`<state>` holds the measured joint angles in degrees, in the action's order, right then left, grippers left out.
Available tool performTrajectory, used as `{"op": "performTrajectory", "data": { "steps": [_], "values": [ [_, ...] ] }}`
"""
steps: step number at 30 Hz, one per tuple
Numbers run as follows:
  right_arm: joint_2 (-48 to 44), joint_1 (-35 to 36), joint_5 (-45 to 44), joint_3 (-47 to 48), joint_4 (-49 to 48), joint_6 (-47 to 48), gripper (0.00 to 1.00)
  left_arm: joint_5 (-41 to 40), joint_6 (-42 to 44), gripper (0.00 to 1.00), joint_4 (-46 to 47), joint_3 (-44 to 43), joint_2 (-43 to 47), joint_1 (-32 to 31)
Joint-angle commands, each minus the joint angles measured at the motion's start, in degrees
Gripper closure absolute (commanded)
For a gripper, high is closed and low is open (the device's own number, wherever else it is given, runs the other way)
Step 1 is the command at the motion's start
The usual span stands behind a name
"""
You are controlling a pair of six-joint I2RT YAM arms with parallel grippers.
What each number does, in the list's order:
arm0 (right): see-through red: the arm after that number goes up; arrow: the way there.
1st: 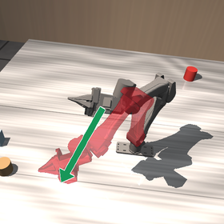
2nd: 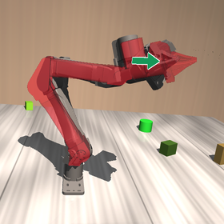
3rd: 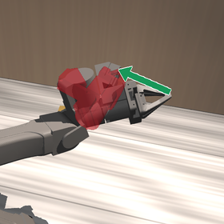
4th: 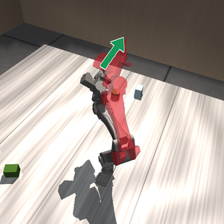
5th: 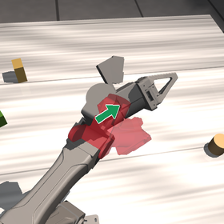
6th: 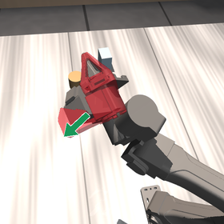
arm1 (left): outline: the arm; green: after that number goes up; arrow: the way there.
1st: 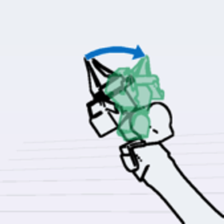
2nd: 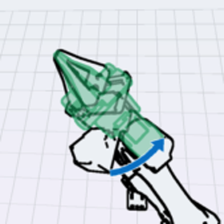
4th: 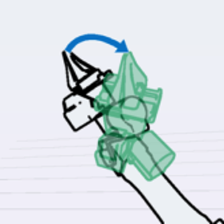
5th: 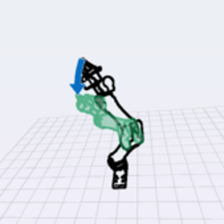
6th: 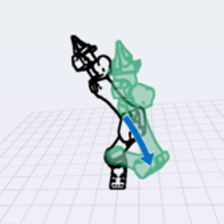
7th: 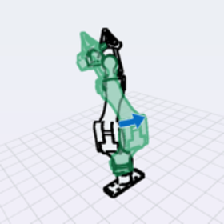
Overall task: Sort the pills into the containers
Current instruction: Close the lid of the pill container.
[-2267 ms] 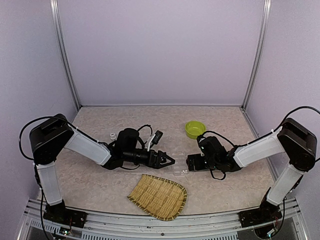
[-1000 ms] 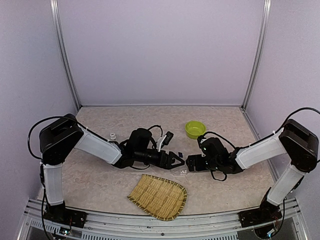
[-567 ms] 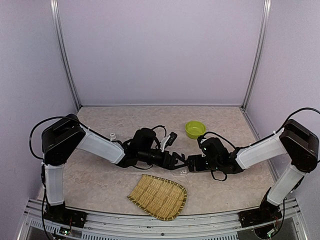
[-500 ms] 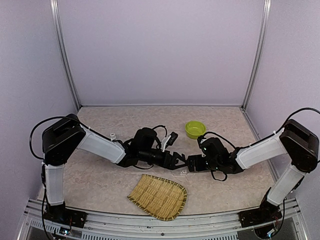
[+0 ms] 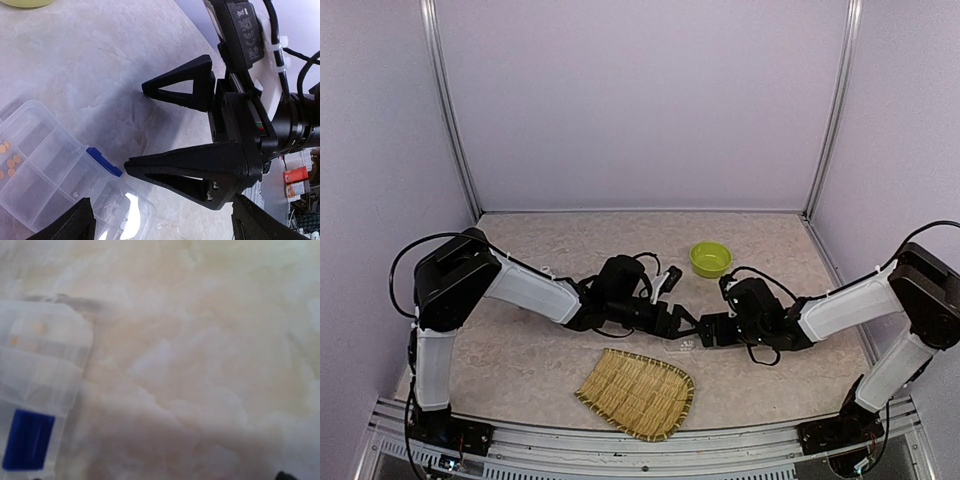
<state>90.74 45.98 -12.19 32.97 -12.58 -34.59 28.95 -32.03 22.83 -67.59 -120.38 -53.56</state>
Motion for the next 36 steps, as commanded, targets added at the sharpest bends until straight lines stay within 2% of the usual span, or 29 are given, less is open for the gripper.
{"op": "performTrajectory", "data": {
  "steps": [1,17,36],
  "values": [
    [-1.9,0.3,-0.8,-1.5,3.0,-0.6,0.00,-1.8,0.4,0.08,-3.8,-2.2,-2.6,-0.4],
    [-1.8,0.3,0.3,-3.2,1.9,-1.8,0.00,-2.1,0.9,0.08,-6.5,-4.1,-3.5,-0.4],
    [1.1,2.7,2.4,-2.7,-0.7,-2.2,0.00,-6.8,2.3,0.02,-9.1,-2.1,5.6,-0.1]
  ]
}}
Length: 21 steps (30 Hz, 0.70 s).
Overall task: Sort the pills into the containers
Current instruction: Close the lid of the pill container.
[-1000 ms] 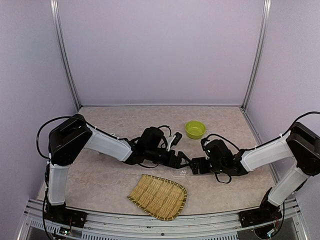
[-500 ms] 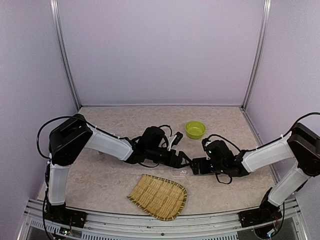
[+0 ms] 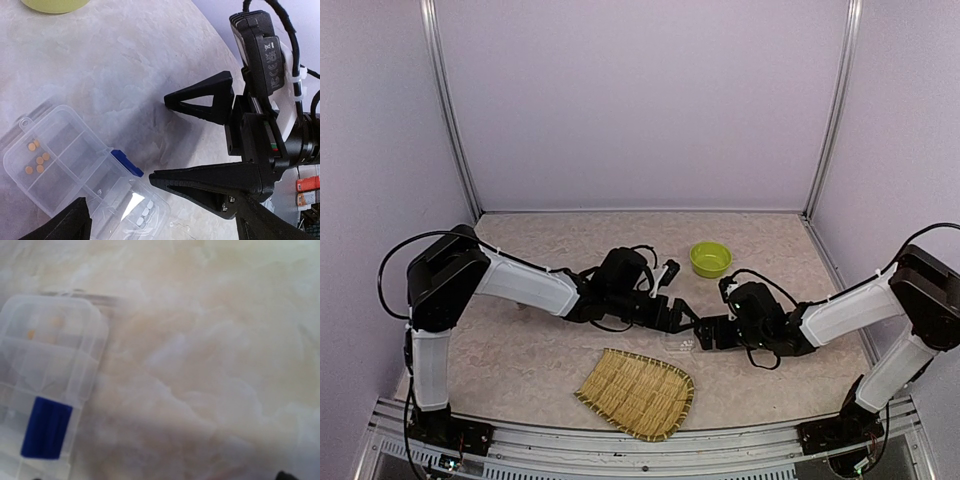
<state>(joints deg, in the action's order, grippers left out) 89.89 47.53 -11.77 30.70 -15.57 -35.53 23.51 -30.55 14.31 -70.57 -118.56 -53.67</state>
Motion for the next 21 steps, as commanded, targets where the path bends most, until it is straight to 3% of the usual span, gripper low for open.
{"op": "performTrajectory", "data": {
  "steps": [1,10,21],
  "values": [
    [2.0,1.2,2.0,-0.5,2.3,-1.4,0.00,-2.0,0.9,0.01,-0.8,1.4,4.6,0.0],
    [2.0,1.3,1.8,-0.3,2.5,-1.3,0.00,-9.2,1.5,0.01,-2.5,7.4,9.9,0.5],
    [-3.4,1.4,-5.5,-1.3,7.2,-2.2,0.00,-8.3,1.0,0.01,-1.7,8.8,8.0,0.6]
  ]
}}
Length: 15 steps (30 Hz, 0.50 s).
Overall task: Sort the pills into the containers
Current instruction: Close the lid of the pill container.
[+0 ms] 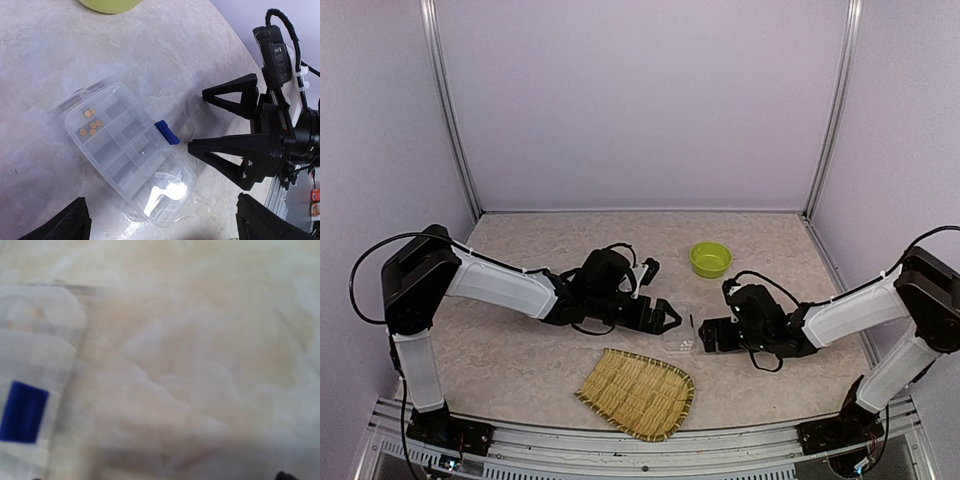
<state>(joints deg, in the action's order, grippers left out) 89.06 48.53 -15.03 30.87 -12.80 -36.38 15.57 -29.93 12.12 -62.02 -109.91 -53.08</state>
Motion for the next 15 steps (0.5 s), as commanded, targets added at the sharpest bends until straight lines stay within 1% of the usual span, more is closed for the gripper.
{"op": "performTrajectory", "data": {
  "steps": [1,4,9,15],
  "values": [
    [-2.7,0.4,-2.3,-1.6,4.4,-1.4,0.00,-0.4,0.4,0.01,0.6,0.0,-0.9,0.0],
    [-1.6,0.4,-1.9,-1.3,4.3,-1.3,0.00,0.1,0.2,0.01,0.7,-0.4,-1.5,-0.1],
    [3.0,0.5,2.4,0.0,2.3,-0.5,0.00,0.6,0.1,0.01,0.6,-1.5,-3.3,-0.6],
    [6.8,2.9,3.8,3.5,1.9,1.7,0.00,1.6,0.0,0.01,0.8,-2.7,-5.1,-0.9]
  ]
}}
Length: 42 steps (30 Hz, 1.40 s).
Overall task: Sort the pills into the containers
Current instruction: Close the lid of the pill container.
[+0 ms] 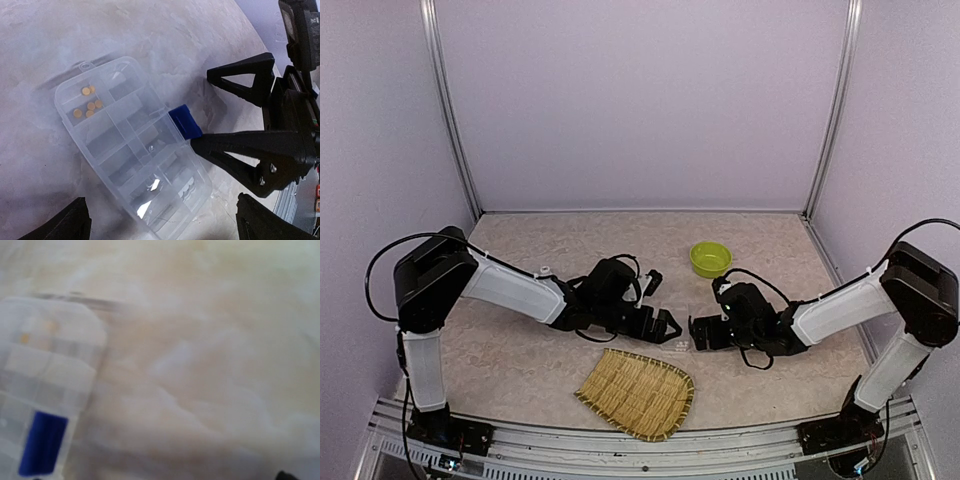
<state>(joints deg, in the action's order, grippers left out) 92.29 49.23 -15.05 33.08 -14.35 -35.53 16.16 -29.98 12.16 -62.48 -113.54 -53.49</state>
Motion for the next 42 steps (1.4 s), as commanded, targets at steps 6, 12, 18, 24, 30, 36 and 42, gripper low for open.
{"op": "performTrajectory", "data": {
  "steps": [6,12,18,24,30,36,42],
  "values": [
    [5.6,4.0,3.5,3.9,4.5,2.4,0.00,0.7,0.2,0.02,0.1,-3.0,-1.9,-0.4],
    [5.4,4.5,3.4,4.4,4.8,3.2,0.00,-2.3,0.2,0.02,-1.0,-1.3,0.3,0.9],
    [0.0,3.6,0.4,2.0,6.2,3.8,0.00,-3.5,0.6,0.06,-1.5,0.1,1.9,2.0],
    [-5.8,1.3,2.4,-0.4,5.6,2.9,0.00,-4.1,1.0,0.12,-3.1,-0.1,0.6,2.0],
    [-4.6,1.3,2.4,2.9,6.8,2.9,0.00,-4.7,1.0,0.15,-3.3,0.3,0.2,2.0],
    [-2.0,1.4,1.6,8.1,8.4,3.1,0.00,-4.6,1.1,0.24,-3.1,0.5,-0.2,2.0],
    [-1.0,1.3,0.2,11.1,9.1,4.0,0.00,-4.1,0.9,0.31,-2.5,1.0,-1.1,1.9]
  ]
}}
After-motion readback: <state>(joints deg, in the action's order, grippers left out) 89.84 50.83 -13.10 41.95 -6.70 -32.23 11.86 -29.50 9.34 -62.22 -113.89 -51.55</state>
